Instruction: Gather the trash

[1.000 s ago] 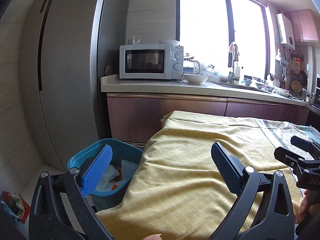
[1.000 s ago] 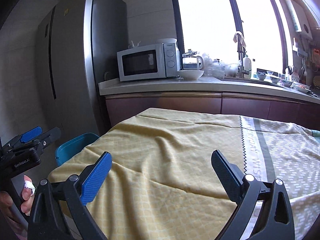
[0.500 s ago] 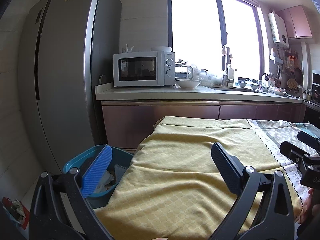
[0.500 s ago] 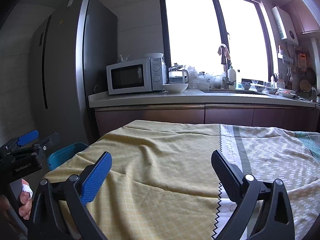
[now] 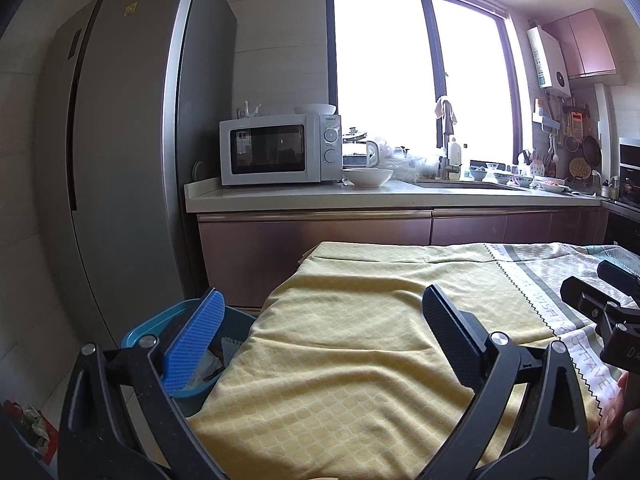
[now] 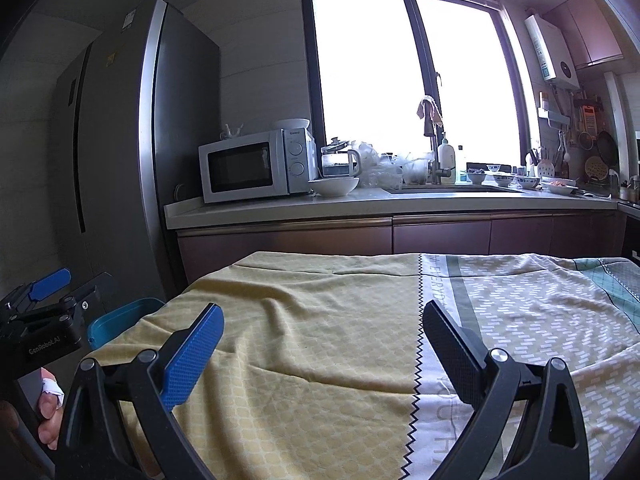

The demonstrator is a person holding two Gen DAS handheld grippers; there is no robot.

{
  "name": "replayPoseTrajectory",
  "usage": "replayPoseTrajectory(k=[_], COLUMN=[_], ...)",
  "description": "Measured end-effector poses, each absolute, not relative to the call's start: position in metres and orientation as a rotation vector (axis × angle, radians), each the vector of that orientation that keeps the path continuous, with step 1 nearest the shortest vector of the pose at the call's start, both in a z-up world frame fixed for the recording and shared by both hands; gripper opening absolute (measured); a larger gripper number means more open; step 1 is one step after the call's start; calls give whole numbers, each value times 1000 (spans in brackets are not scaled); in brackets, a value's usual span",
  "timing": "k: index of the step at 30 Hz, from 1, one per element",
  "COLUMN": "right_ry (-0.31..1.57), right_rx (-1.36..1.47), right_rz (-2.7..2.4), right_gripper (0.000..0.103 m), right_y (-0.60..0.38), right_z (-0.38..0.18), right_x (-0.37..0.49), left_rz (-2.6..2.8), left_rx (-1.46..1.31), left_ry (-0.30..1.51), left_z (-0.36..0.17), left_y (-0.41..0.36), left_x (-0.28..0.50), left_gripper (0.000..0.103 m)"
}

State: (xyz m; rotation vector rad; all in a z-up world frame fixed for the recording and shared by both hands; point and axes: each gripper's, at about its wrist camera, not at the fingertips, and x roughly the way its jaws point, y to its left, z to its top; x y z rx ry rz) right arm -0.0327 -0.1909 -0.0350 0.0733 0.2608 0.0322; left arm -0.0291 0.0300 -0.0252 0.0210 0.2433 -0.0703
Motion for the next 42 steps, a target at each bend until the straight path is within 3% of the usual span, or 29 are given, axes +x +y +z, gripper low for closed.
replayPoseTrajectory(k=[42], right_ry=[250], right_rx=[100], right_rz=[18], right_gripper=[96], right_y=[-201], right_z=[-32], right_x=[-34], left_rz=[-51], left_rx=[36], left_ry=[225], left_z=[-25], left_y=[25], left_x=[-32], left_gripper=[98])
